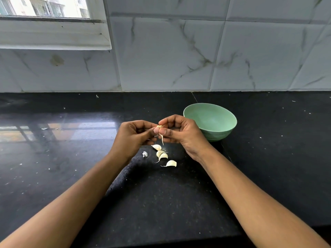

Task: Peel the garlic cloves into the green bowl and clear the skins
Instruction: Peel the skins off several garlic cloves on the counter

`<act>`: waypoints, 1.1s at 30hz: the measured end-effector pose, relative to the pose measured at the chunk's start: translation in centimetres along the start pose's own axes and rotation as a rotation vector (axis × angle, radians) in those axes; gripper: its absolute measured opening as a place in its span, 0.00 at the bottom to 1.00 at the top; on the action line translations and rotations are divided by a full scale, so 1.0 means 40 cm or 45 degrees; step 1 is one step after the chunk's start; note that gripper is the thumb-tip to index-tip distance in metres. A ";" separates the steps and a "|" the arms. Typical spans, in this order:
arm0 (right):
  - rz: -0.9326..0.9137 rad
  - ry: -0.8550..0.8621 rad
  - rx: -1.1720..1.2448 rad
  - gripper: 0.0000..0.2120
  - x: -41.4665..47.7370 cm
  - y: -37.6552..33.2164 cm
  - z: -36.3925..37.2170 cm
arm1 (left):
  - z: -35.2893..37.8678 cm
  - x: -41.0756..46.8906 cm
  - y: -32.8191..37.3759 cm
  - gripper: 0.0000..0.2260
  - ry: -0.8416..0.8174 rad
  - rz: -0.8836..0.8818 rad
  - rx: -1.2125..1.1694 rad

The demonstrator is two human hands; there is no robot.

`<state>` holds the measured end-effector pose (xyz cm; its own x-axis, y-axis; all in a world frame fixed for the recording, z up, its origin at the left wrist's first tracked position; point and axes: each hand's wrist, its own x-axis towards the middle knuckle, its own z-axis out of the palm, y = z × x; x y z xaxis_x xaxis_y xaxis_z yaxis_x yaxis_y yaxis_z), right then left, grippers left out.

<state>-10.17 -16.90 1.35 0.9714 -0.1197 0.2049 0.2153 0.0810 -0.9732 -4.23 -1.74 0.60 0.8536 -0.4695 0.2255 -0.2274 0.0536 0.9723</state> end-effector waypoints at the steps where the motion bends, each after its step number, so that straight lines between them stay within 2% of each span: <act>1: 0.008 0.004 0.021 0.07 -0.001 0.001 0.001 | 0.001 -0.001 0.002 0.08 -0.001 0.032 0.018; 10: 0.094 0.033 0.307 0.07 -0.003 0.008 0.014 | 0.009 -0.014 0.008 0.07 0.028 0.144 -0.059; 18: 0.020 0.110 0.316 0.06 -0.008 0.011 0.027 | 0.008 -0.018 0.006 0.04 0.153 0.383 0.136; 21: 0.029 0.110 0.308 0.06 -0.002 0.012 0.026 | 0.012 -0.013 0.003 0.05 0.150 0.287 0.058; 27: 0.076 0.134 0.310 0.06 0.010 0.027 0.023 | 0.017 0.000 0.001 0.06 0.113 -0.106 -0.271; 29: 0.105 0.119 0.297 0.06 0.012 0.032 0.020 | 0.017 0.002 0.005 0.02 0.137 -0.171 -0.339; 33: 0.122 0.110 0.256 0.06 0.013 0.026 0.014 | 0.007 0.008 0.008 0.02 0.180 -0.211 -0.358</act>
<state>-9.38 -16.34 0.51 0.9781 -0.1855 0.0946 0.1466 0.2908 -0.9455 -4.17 -2.13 0.96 0.9292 -0.3662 0.0505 0.0405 0.2366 0.9708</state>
